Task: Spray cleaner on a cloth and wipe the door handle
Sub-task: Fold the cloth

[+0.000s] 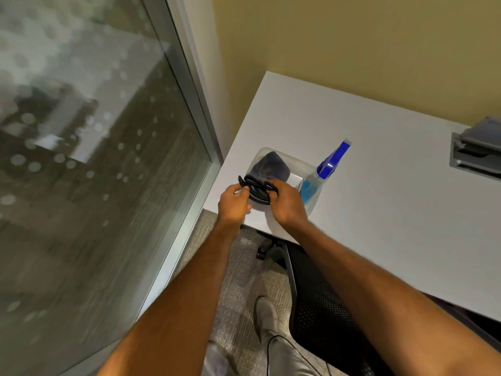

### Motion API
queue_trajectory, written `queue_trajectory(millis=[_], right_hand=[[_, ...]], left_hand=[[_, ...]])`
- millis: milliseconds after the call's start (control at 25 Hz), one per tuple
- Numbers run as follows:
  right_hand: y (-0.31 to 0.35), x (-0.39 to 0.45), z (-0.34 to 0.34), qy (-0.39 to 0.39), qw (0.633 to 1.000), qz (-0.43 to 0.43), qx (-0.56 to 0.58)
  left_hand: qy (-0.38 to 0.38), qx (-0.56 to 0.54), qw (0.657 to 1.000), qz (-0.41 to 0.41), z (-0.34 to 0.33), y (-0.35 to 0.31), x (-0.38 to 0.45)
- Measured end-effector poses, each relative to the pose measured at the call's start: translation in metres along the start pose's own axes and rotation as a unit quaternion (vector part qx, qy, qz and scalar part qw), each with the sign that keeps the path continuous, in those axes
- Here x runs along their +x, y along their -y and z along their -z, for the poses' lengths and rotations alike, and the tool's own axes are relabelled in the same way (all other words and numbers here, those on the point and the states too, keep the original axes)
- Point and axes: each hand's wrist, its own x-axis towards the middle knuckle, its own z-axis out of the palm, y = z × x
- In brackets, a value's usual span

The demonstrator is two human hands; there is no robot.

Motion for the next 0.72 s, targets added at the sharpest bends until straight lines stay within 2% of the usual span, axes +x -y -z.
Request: queue_trajectory(millis=[200,400,520,600,720], right_hand=[[0.018,-0.014,0.008,-0.046,0.997,0.01,0.067],[0.059,-0.044,0.041,-0.054,0.981,0.038,0.183],[0.1,-0.073,0.07,-0.023,0.959,0.049,0.277],[0.119,-0.094,0.083,0.016,0.919,0.043,0.392],[0.141,-0.127,0.093,0.087,0.814,0.037,0.573]], left_hand=[[0.042,-0.172,0.981,0.085,0.009,-0.006,-0.005],[0.114,-0.385,0.899,0.174,0.028,-0.022,-0.027],[0.154,-0.463,0.857,0.166,0.044,-0.033,-0.053],[0.202,-0.506,0.826,0.145,0.057,-0.038,-0.074],[0.232,-0.542,0.804,0.078,0.081,-0.042,-0.112]])
